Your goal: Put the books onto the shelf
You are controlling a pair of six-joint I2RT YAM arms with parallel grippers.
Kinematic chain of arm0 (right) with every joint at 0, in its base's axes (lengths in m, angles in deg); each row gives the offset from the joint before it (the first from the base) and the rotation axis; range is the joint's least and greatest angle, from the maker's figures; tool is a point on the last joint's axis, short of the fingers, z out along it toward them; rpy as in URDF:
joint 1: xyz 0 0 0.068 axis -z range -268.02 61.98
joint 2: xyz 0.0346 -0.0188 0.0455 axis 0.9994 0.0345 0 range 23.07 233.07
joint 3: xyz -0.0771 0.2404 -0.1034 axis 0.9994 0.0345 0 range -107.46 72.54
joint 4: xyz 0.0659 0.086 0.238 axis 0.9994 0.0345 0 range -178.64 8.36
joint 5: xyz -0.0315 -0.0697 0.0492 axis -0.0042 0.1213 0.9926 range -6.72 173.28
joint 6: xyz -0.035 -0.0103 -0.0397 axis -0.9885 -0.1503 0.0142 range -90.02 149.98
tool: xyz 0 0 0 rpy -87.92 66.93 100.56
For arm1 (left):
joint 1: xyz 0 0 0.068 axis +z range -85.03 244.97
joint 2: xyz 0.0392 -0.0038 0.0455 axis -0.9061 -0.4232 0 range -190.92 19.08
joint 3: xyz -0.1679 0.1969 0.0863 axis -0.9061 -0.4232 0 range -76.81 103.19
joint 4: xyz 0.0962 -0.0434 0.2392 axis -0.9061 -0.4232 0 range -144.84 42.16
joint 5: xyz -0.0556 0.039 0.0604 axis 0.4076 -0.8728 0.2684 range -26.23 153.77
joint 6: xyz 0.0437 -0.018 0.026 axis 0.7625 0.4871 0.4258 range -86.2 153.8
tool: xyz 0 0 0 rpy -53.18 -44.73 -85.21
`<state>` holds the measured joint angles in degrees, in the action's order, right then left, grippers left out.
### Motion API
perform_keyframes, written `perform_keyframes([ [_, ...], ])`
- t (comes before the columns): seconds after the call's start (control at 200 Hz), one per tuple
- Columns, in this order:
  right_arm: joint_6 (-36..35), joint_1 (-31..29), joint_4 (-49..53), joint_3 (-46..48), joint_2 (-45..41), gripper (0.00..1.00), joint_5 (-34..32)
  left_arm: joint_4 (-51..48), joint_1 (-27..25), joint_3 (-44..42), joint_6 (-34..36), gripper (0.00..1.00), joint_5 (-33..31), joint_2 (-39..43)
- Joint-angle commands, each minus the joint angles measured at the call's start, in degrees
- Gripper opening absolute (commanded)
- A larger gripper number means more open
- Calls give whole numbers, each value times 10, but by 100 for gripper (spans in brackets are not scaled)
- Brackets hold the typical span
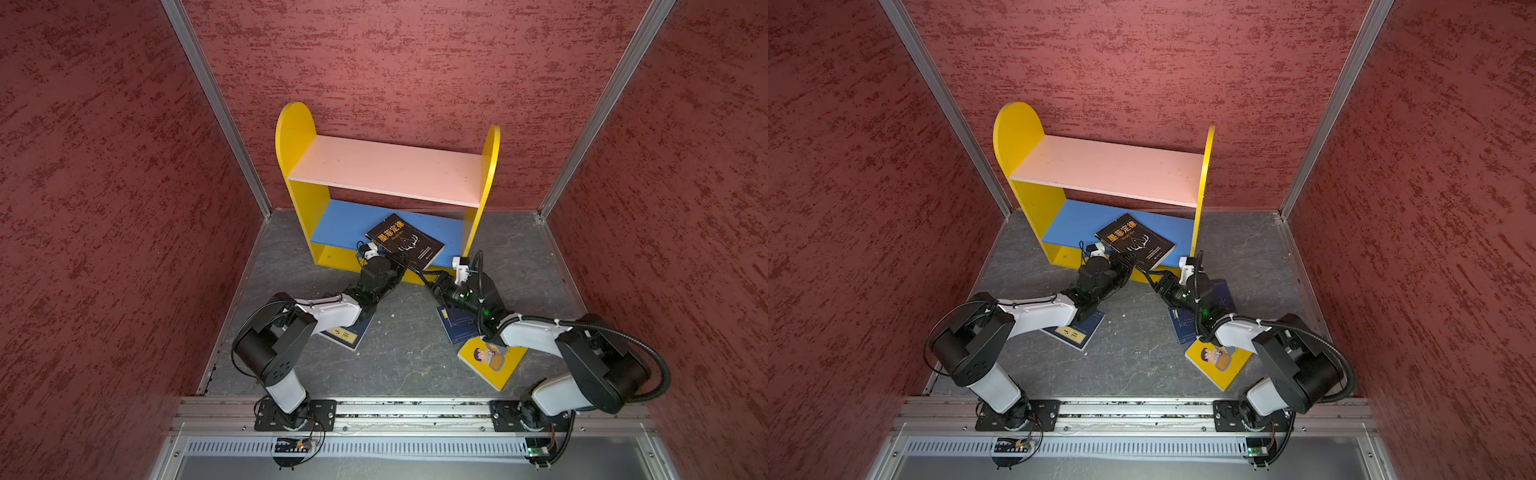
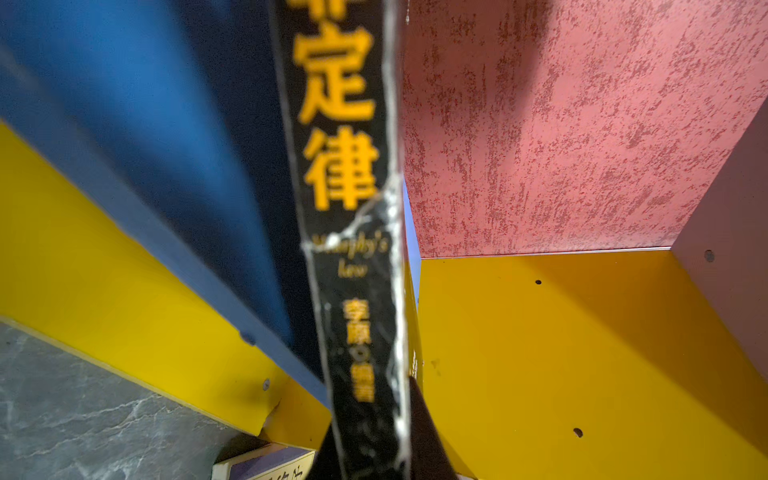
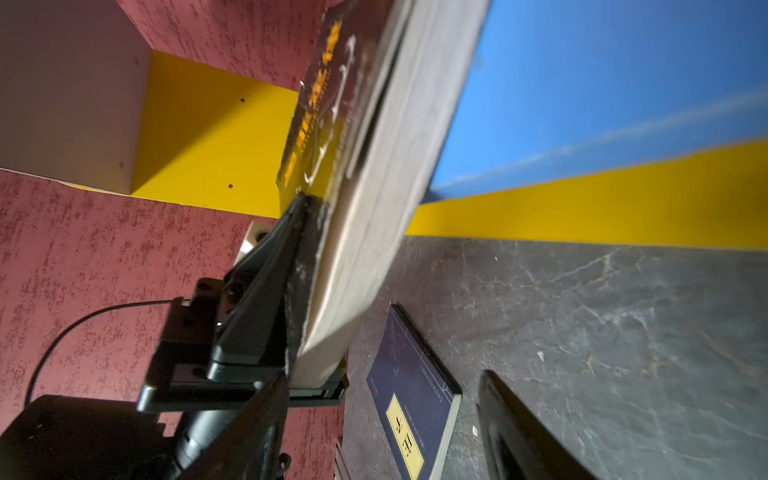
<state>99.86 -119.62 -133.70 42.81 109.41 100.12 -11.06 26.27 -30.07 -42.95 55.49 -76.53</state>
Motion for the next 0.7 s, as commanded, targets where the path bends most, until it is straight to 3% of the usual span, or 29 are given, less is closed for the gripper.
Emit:
perform_keyframes([
  [0.0, 42, 0, -87, -19, 24, 65, 3, 3, -9, 6, -6, 2, -8, 14],
  [0.371, 63, -5, -114, -20, 43, 43, -24, -3, -10, -6, -10, 4, -4, 27],
  [0.696, 85, -5, -139, -44, 74, 42, -26, -2, -10, -24, -10, 7, 10, 40],
])
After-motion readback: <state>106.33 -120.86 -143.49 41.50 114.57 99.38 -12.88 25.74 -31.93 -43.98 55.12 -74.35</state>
